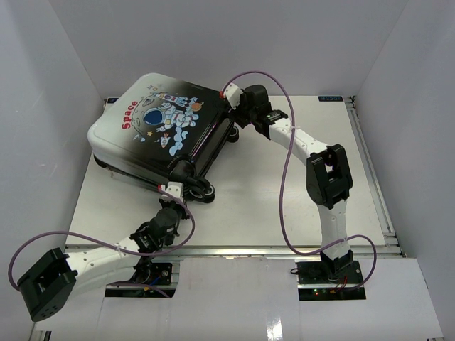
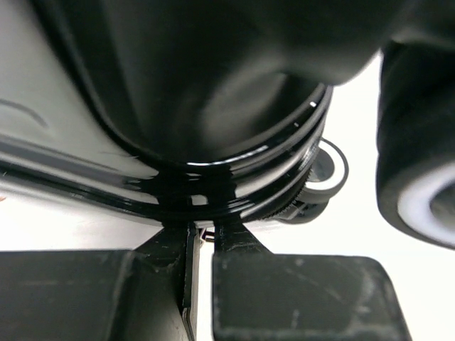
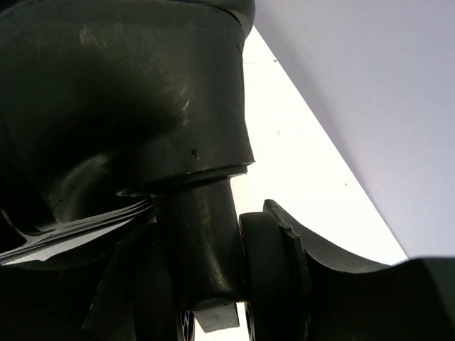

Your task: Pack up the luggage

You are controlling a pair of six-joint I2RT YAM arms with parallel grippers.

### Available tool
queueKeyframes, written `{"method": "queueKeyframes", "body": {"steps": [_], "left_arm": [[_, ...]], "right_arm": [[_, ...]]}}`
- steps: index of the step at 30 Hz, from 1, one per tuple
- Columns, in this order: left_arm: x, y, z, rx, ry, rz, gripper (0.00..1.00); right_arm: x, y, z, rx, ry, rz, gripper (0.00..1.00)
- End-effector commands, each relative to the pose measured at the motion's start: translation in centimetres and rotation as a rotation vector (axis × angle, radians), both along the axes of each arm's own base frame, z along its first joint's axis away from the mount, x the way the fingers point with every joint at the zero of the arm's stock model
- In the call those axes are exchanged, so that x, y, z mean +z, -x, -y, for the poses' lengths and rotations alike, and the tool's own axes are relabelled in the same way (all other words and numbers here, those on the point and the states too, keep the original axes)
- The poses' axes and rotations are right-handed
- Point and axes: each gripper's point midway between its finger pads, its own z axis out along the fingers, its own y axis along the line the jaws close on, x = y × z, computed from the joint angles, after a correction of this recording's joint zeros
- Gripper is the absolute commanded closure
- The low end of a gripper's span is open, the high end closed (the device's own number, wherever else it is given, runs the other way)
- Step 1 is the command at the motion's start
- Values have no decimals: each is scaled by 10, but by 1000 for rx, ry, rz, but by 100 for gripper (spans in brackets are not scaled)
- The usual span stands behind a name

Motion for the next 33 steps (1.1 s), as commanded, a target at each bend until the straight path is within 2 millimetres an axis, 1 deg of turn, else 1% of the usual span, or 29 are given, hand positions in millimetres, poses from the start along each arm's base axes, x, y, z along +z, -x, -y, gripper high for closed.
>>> {"method": "queueKeyframes", "body": {"steps": [1,5,7,12,15,16,17,19,21,23,25,27,29,30,33], "left_arm": [[148,36,107,-499,363,313,100],[145,42,124,-573,317,301,100],[145,45,131,-602,307,295,100],[144,46,136,-624,293,301,100],[143,42,142,-624,277,303,100],[147,40,143,-622,274,313,100],[143,38,144,-614,263,308,100],[146,35,145,-599,265,322,100],[148,31,142,-574,264,336,100],[153,30,137,-555,271,360,100],[162,30,135,-546,288,390,100],[168,28,135,-538,289,409,100],[172,27,135,-535,289,424,100],[173,27,136,-536,291,428,100],[165,23,146,-548,270,407,100]], "right_arm": [[143,39,-90,152,-372,184,92],[163,35,-95,148,-409,219,92],[169,34,-97,147,-429,218,92],[171,38,-104,160,-449,209,92],[173,39,-109,173,-464,202,92],[170,42,-112,183,-467,185,92],[170,43,-114,184,-466,181,92],[166,47,-118,180,-462,175,92],[159,47,-116,157,-457,173,92],[146,42,-112,116,-452,163,92],[138,34,-111,84,-441,162,92],[124,25,-110,63,-425,150,92],[119,18,-113,55,-418,143,92],[116,16,-113,53,-420,134,92],[103,15,-114,53,-427,101,92]]}}
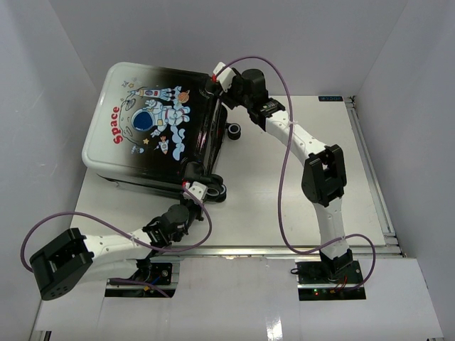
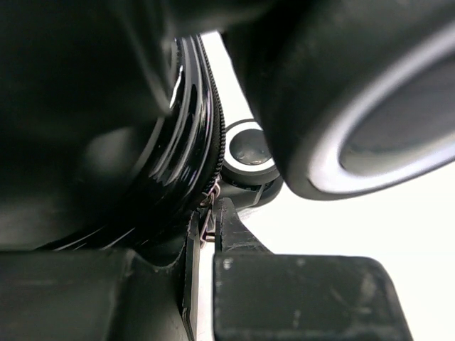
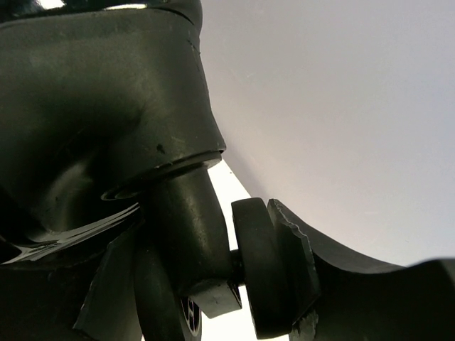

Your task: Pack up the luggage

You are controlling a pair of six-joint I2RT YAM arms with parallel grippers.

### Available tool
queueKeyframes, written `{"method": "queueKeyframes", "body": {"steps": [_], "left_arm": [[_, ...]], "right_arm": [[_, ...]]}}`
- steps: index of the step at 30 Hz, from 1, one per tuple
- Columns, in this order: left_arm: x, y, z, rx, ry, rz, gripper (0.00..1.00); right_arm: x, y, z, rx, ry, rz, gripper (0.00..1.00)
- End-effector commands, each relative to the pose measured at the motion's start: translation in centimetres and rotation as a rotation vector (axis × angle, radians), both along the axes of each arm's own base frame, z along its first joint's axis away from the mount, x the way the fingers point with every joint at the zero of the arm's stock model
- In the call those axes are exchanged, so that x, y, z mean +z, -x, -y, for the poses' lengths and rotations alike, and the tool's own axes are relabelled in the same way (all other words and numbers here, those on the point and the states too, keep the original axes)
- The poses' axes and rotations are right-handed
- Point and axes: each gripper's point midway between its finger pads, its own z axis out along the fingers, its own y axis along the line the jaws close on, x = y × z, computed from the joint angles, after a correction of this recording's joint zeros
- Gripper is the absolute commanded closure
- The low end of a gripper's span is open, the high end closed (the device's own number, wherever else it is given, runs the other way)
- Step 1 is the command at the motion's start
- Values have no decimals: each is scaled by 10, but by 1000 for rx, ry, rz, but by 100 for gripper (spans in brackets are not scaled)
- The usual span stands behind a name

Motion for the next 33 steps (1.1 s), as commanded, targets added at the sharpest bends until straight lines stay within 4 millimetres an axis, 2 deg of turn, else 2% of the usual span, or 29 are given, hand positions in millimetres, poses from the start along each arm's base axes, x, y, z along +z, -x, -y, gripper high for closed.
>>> {"method": "queueKeyframes", "body": {"steps": [1,8,12,17,18,20,21,24,26,30,32,33], "left_arm": [[156,17,82,-301,408,299,100],[154,19,100,-355,388,318,100],[162,20,99,-358,379,367,100],[170,17,103,-357,373,395,100],[168,13,101,-330,362,383,100],[170,10,88,-278,381,391,100],[168,5,79,-225,393,378,100],[164,-2,63,-145,396,351,100],[160,-10,52,-92,400,319,100],[152,-20,37,-38,447,249,100],[148,-22,31,-32,470,226,100],[147,-23,30,-28,475,218,100]], "right_arm": [[10,36,-71,-9,-298,-144,92],[-19,34,-74,-19,-292,-208,92],[-40,32,-76,-32,-287,-243,92],[-56,31,-78,-34,-297,-282,91],[-60,34,-81,-17,-290,-295,87],[-65,35,-77,-30,-279,-300,64],[-61,37,-73,-36,-280,-299,56],[-61,38,-53,-98,-281,-345,33],[-61,44,-32,-144,-301,-411,27],[-71,83,3,-156,-306,-513,17],[-56,101,14,-128,-324,-506,12],[-60,108,19,-119,-323,-514,9]]}}
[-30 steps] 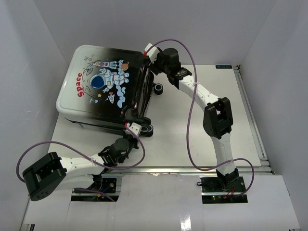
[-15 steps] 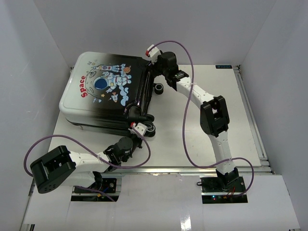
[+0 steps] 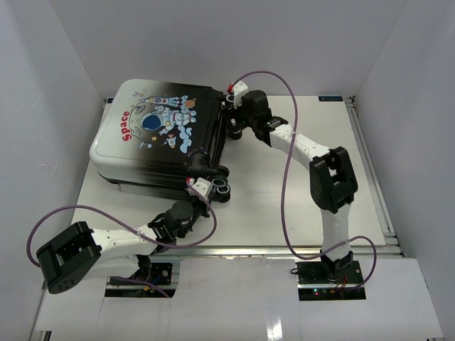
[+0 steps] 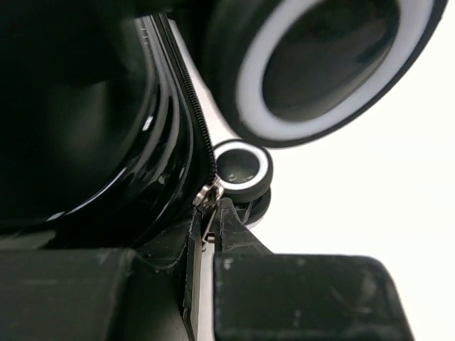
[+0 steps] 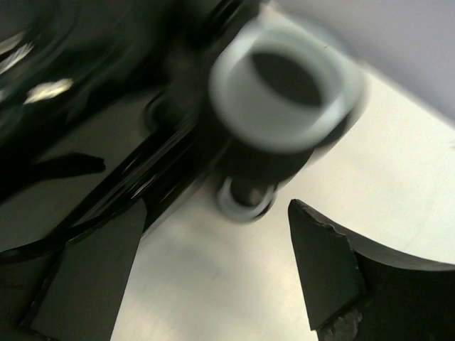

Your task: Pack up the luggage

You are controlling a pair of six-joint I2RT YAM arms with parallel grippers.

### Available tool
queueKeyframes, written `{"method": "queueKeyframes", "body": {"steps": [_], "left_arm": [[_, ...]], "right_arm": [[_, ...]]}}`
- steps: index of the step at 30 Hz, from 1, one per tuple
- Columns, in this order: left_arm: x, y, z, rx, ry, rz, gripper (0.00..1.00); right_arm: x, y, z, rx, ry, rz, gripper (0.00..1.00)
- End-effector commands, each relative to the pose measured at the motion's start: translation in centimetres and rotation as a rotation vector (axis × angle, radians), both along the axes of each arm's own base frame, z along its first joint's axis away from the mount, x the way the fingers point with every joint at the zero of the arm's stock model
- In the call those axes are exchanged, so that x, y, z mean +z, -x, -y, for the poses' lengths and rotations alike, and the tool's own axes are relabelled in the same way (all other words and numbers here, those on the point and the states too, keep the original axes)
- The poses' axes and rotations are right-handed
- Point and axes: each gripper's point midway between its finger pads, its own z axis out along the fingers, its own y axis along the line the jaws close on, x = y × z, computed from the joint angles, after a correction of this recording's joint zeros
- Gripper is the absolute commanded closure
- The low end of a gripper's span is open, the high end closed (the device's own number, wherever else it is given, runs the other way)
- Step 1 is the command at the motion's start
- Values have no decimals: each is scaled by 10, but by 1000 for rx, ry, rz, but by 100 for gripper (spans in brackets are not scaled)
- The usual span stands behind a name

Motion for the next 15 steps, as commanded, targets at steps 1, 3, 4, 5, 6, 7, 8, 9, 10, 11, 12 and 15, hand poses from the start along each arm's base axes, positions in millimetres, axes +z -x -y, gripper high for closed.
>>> {"method": "queueKeyframes", "body": {"steps": [1,3,4,5,6,7,8,9,10,11,12,15], "left_arm": [[134,-15,12,-3,424,205,100],[131,-18,14,-4,421,193,100],[130,-19,15,-3,419,188,100],[130,-20,16,-5,421,184,100],[129,-20,18,-7,422,181,100],[129,-21,18,-6,421,178,100],[129,-22,19,-5,421,175,100],[129,-23,19,-3,421,174,100],[128,-23,19,0,418,171,100],[127,-24,18,4,417,169,100],[127,-24,17,13,419,167,100],[126,-27,11,41,414,161,100]], "right_arm": [[30,63,-4,80,-124,-68,6],[38,70,6,77,-128,-55,3],[33,73,12,73,-121,-64,3],[36,78,18,77,-126,-63,3],[37,83,23,81,-130,-63,3],[34,91,28,85,-134,-61,3],[25,103,34,104,-133,-72,4],[10,120,39,136,-132,-93,4],[-8,136,40,181,-147,-111,5],[-22,151,41,223,-164,-119,6],[-18,157,39,254,-188,-88,7],[-51,184,34,355,-214,-157,16]]}}
